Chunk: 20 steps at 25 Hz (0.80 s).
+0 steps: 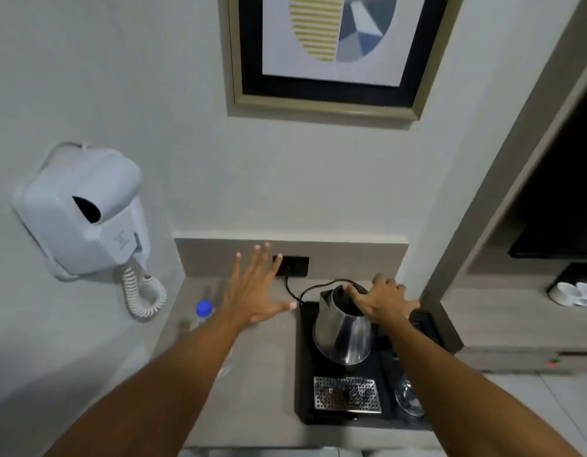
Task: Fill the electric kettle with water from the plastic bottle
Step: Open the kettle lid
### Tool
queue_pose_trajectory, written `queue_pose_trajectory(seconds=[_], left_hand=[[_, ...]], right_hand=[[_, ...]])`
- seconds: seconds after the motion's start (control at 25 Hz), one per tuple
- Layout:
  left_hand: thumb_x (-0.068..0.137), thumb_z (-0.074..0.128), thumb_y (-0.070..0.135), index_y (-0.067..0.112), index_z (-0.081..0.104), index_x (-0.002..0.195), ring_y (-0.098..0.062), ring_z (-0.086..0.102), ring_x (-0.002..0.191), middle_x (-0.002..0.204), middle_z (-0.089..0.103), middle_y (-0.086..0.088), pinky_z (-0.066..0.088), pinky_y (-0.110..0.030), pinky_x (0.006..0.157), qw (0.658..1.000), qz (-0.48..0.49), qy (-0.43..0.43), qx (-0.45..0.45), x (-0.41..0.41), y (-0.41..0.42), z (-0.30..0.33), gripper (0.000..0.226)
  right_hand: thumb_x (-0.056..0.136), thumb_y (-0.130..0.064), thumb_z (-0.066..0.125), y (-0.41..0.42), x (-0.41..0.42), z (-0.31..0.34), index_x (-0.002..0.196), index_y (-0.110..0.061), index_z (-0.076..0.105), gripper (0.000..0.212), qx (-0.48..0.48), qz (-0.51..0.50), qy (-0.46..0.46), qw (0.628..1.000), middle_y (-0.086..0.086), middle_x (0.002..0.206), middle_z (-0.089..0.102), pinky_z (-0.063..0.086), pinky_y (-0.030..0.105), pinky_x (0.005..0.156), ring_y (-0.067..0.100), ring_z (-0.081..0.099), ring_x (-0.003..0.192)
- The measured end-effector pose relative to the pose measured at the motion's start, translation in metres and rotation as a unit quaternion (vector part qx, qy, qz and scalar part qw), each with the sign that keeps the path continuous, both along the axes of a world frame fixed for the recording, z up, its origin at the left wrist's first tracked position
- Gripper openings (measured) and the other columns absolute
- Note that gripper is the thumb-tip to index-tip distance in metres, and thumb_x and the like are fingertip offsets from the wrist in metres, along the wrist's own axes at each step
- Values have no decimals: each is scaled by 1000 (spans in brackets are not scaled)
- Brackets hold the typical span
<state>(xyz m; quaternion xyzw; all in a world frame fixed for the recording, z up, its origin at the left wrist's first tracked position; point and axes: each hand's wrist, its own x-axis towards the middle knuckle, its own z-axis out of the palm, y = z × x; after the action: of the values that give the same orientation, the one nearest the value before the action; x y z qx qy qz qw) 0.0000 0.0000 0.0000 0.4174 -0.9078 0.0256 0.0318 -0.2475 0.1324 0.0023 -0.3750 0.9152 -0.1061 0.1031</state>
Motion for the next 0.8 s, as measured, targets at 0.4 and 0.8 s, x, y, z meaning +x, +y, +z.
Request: queue_pose_trajectory(seconds=[0.4,0.8], left_hand=[[72,17,96,26,-3,159,-30,-14,152,166,-17,-10,-2,-64,120,999,-15,-39,-10,9,8,-42,113],[77,17,92,26,1,159,-31,-11,152,167,-12,-12,-2,-62,120,998,-12,-54,-17,36,-2,-38,106]], right_hand=[[72,-78,43,1,-8,-37,132,-8,38,92,-3,-36,-79,996,23,135,52,43,55,88,42,42,128],[95,-58,38,31,-68,-44,126,-25,40,46,-134,-33,-410,902,7,132,48,62,48,68,28,50,121]])
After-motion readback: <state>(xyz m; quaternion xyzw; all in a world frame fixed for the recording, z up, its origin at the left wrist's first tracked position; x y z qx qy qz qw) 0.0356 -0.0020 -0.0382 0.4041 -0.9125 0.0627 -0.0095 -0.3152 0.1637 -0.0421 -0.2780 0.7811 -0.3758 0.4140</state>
